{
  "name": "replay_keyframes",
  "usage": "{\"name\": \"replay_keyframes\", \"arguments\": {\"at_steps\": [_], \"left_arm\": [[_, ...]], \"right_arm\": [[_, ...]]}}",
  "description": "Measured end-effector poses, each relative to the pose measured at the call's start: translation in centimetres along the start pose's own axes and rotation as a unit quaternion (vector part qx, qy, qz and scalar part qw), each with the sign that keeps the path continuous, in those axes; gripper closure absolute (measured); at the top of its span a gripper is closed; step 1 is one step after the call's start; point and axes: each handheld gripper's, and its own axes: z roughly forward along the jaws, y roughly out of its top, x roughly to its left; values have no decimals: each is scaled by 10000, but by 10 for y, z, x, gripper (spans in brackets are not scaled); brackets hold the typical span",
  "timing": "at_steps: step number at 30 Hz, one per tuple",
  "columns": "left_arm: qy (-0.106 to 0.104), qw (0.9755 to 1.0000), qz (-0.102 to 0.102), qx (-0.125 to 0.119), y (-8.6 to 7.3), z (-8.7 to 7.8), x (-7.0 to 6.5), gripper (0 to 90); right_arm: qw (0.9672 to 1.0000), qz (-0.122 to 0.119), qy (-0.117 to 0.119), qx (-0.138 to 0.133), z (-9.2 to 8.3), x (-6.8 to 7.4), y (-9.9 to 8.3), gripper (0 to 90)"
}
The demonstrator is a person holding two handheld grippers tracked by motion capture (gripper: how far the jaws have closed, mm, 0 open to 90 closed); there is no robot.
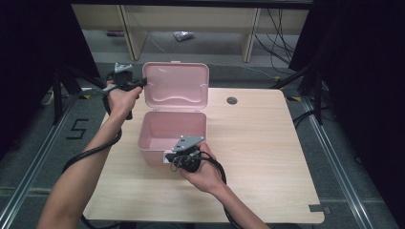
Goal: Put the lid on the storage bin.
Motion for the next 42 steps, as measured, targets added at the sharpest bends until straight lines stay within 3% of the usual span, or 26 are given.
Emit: {"name": "replay_keyframes", "arguments": {"at_steps": [3,10,11,14,25,42], "left_arm": [[4,10000,30,-41,-2,-2,-1,882],[12,9998,104,-154,-5,-8,-3,882],[3,9998,113,-157,-6,-9,-3,882],[-1,9997,155,-194,-7,-12,-4,882],[-18,9989,277,-387,-15,-24,-6,882],[-43,9981,390,-475,-21,-35,-8,881]], "right_arm": [[9999,98,6,-42,1,1,-1,900],[10000,36,2,-39,1,-1,0,900],[9998,174,-12,-70,2,1,-1,900],[10000,4,9,-84,2,-2,0,900],[9999,154,9,-23,1,0,0,900],[9998,187,-6,-74,2,-1,0,900]]}}
